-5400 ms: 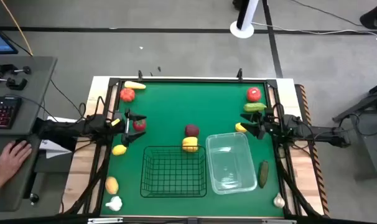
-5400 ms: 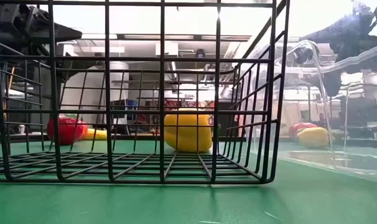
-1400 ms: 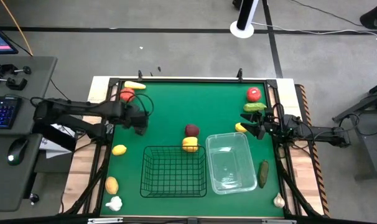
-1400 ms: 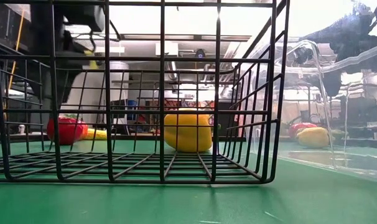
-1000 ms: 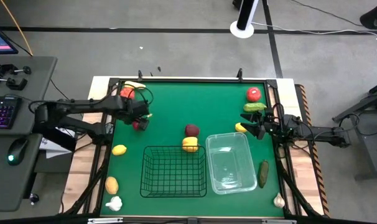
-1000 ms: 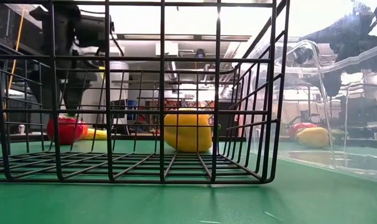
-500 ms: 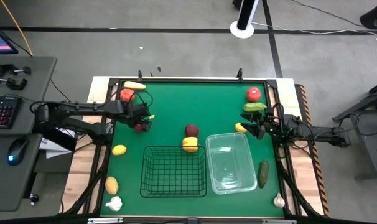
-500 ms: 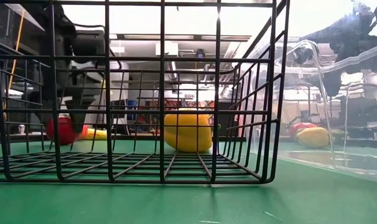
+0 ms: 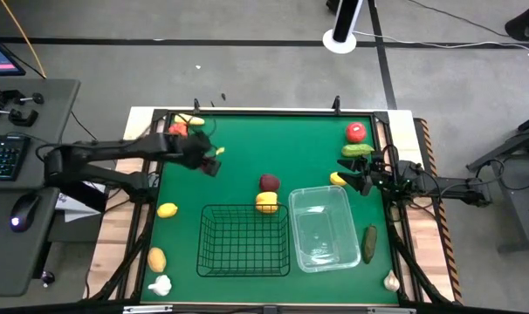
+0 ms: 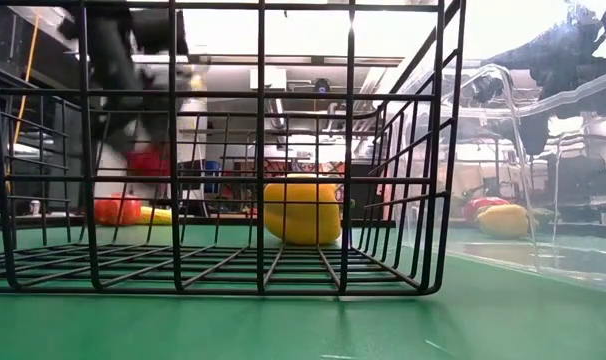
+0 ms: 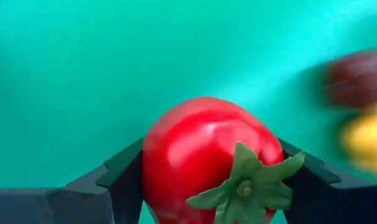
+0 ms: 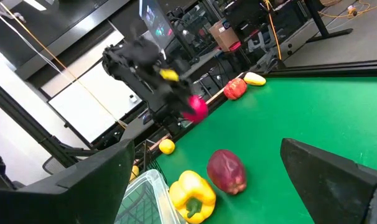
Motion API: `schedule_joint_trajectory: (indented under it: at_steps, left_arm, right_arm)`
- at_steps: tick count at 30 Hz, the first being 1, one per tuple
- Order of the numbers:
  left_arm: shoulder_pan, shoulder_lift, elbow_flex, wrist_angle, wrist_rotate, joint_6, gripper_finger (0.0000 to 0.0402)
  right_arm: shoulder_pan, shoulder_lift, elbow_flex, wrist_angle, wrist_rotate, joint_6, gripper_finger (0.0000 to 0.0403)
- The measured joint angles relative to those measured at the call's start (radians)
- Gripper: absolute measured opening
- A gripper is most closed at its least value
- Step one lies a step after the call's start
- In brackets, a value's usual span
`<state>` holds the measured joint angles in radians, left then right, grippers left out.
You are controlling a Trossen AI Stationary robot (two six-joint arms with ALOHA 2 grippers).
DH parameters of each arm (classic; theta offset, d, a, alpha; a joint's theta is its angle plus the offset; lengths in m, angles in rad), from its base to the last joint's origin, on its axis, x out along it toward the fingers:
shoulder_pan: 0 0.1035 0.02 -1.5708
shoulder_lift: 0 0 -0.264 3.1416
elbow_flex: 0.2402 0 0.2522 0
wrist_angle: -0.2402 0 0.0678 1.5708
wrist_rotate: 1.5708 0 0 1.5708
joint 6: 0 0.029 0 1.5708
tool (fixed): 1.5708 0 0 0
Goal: Sort produce into baskets
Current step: Put the left tomato into the wire basket, then put the cucumber into the transparent bin
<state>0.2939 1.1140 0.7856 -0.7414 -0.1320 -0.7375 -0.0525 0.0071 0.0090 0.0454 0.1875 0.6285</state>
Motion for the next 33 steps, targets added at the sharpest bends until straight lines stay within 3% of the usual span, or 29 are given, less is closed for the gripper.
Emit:
schedule_joint_trajectory:
  at_steps: [4,8,13,18,24,33]
  left_arm:
    - [-0.095,-0.074,0.125,0.072,0.012,0.077,0.0257]
    - [-0.28,-0.115,0.14,0.176,0.106,0.085,0.0257]
    - [-0.548,-0.079,0.129,0.198,0.153,-0.121,0.0258]
    - [-0.707,0.009,0.128,0.271,0.148,-0.3,0.0325]
    - [-0.724,0.074,0.128,0.249,0.149,-0.432,0.0365]
    - [-0.652,0.064,0.128,0.227,0.166,-0.313,0.0366]
  right_arm:
    - [0.0,0.0,0.0,0.0,0.0,0.0,0.0397]
    - [0.0,0.0,0.0,0.0,0.0,0.0,0.0397]
    - [0.0,0.0,0.0,0.0,0.0,0.0,0.0397]
    - [0.0,0.0,0.0,0.0,0.0,0.0,0.0397]
    - [0.0,0.0,0.0,0.0,0.0,0.0,0.0397]
    - [0.0,0.0,0.0,0.0,0.0,0.0,0.0397]
